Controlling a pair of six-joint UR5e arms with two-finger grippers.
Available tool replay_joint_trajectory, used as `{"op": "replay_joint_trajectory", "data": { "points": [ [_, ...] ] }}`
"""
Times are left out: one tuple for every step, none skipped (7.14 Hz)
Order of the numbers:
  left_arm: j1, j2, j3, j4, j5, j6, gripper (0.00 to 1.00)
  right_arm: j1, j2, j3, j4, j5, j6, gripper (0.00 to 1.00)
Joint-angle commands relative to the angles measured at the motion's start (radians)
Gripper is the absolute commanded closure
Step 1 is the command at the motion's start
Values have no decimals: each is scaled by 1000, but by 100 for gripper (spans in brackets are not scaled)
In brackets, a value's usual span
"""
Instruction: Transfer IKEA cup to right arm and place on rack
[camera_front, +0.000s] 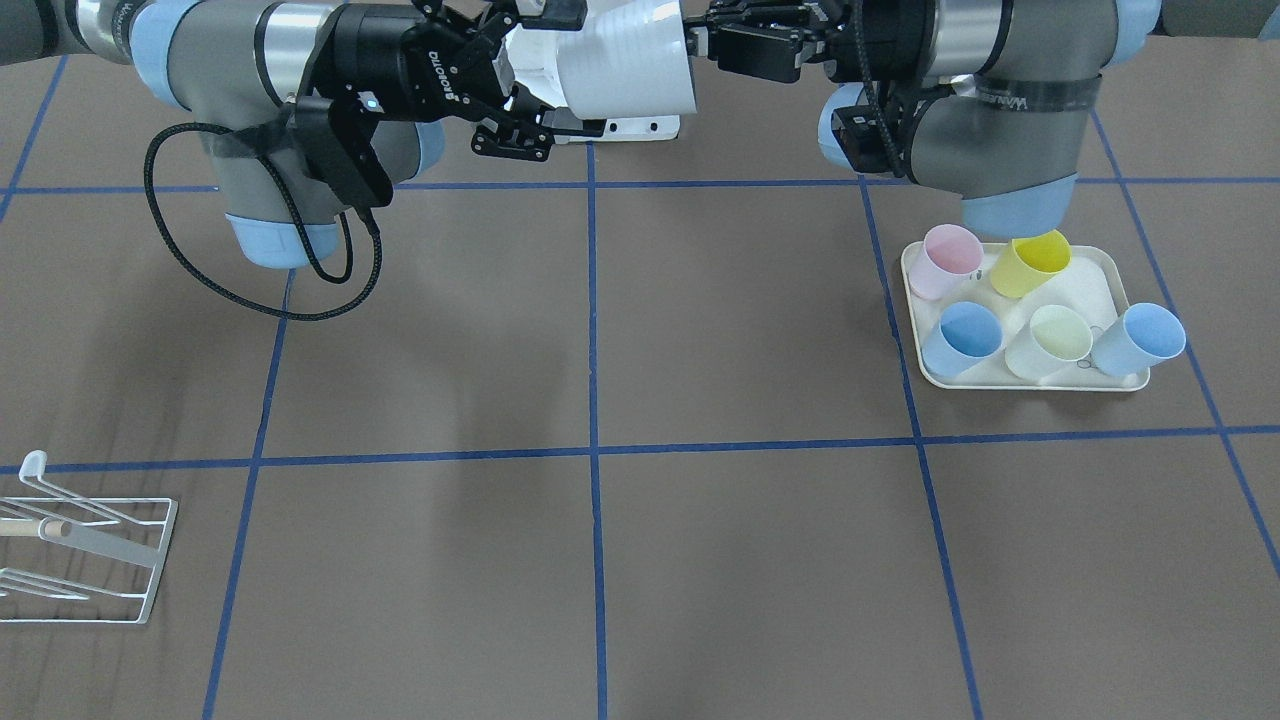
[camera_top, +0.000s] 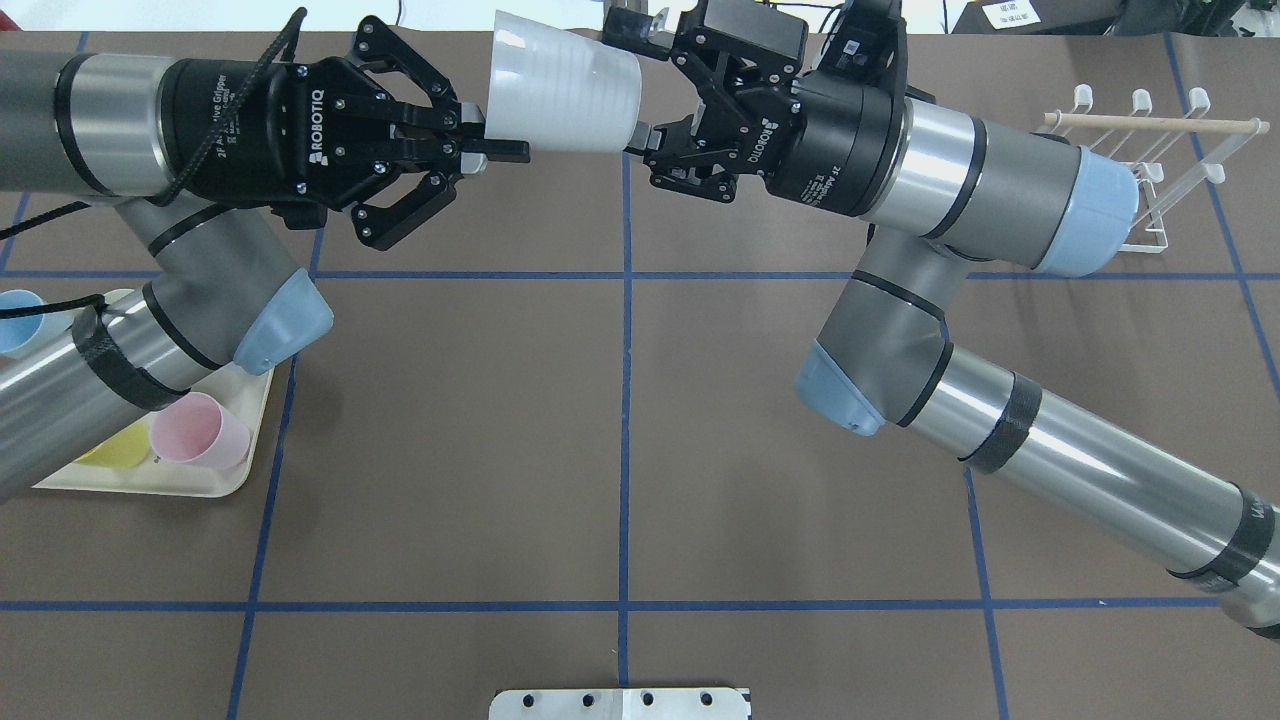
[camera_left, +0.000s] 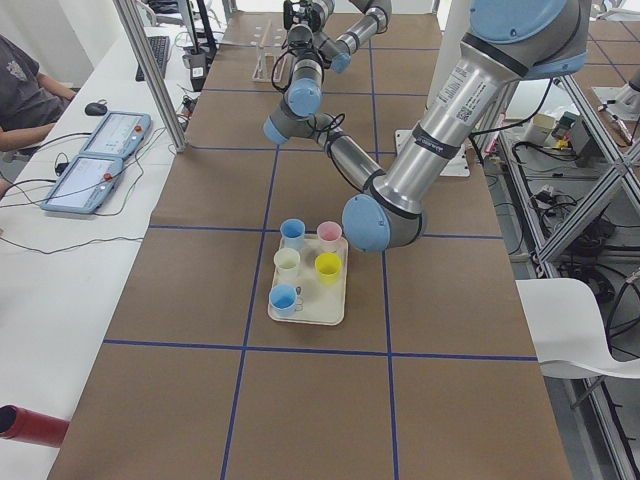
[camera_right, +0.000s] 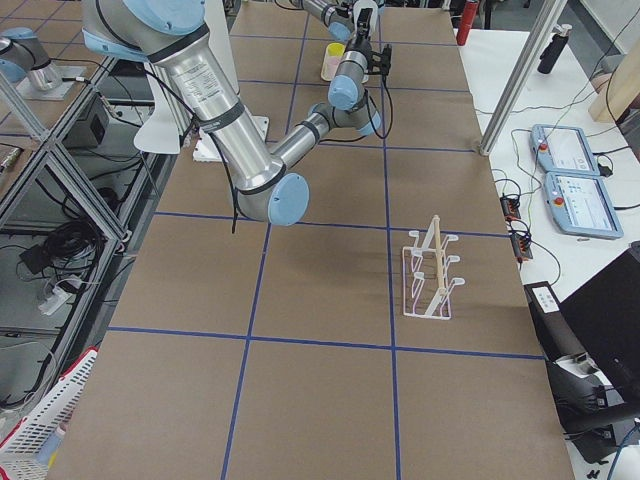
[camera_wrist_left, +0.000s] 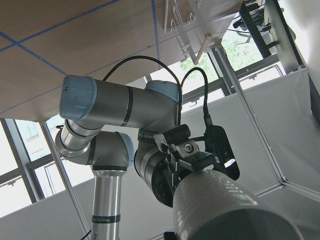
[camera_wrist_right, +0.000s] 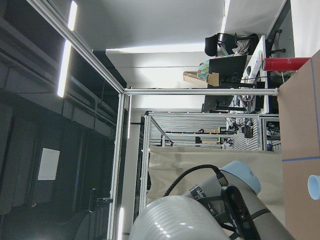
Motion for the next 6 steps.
{"op": "replay_joint_trajectory", "data": {
  "points": [
    [1,0,0,-1,0,0,100,-5,0,-1,1,-1,0,21],
    [1,0,-3,-1,0,0,100,-5,1,-1,3,0,0,30],
    [1,1,-3,-1,0,0,100,-7,-2,-2,21,-1,0,44],
    [1,1,-2,-1,0,3,89,-7,0,-8,24,-1,0,60],
    [0,7,-5,0,0,3,1,-7,-2,-18,39,-1,0,71],
    [0,12,-5,0,0,3,0,-7,-2,-19,44,-1,0,78]
  ]
}}
